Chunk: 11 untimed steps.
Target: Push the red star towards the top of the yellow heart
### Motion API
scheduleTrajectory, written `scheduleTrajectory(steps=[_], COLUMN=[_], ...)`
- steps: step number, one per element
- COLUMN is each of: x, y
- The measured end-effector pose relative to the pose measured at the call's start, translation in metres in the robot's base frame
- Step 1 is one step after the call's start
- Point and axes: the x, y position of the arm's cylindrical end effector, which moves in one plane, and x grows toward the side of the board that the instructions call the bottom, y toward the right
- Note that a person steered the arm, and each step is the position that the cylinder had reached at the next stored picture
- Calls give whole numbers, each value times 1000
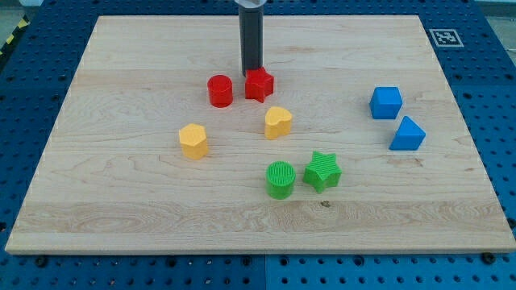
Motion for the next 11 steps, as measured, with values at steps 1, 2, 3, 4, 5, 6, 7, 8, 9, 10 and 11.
scheduleTrajectory(steps=[1,2,3,4,5,6,7,8,9,10,11], x=[11,0,-16,-16,-7,34,58,59,68,71,71], y=[13,24,71,145,224,276,280,280,271,247,226])
